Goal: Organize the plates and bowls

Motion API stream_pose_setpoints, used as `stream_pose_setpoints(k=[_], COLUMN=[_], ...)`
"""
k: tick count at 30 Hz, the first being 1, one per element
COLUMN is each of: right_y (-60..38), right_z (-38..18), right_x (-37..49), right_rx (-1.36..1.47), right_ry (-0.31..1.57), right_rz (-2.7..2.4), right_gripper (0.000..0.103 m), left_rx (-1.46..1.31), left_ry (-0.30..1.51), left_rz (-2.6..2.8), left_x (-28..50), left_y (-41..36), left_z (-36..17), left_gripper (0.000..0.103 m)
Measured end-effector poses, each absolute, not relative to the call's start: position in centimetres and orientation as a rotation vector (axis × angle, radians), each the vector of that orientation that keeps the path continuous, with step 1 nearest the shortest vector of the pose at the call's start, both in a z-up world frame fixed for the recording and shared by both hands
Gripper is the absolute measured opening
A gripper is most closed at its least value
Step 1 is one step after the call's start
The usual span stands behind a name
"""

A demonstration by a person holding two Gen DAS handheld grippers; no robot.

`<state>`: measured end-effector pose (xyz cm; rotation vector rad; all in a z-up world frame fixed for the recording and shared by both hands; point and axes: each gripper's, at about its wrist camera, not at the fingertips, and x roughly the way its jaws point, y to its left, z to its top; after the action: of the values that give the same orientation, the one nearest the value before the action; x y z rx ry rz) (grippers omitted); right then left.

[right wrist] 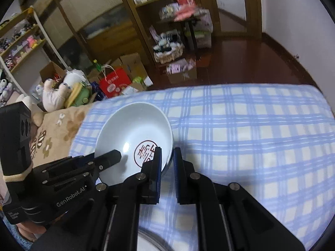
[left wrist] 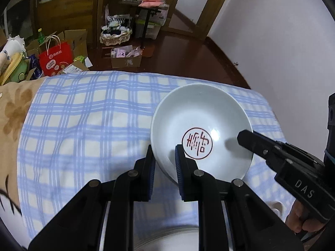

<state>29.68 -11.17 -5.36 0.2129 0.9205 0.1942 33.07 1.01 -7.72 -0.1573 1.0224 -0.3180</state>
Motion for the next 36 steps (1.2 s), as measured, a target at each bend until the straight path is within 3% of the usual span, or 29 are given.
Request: stream_pose_setpoints(k=[16, 36], right_y=[-15.2, -19.7], right_z=[2.0, -1.2], right_x=[16.6, 8.0], right_rx=[0.186, 0.249], right_ry=[0.789, 0.823], right_rz=[0.131, 0.046], right_gripper=[0.012, 0.012], left_rx=[-0.118, -0.034], left_ry=[0.959, 1.010], left_rz=[-0.395, -0.465], left_x=[21.5, 14.6], left_y=[-4.5, -9.8], left_z=[-1.5, -4.4], left_gripper=[0.019, 0.019])
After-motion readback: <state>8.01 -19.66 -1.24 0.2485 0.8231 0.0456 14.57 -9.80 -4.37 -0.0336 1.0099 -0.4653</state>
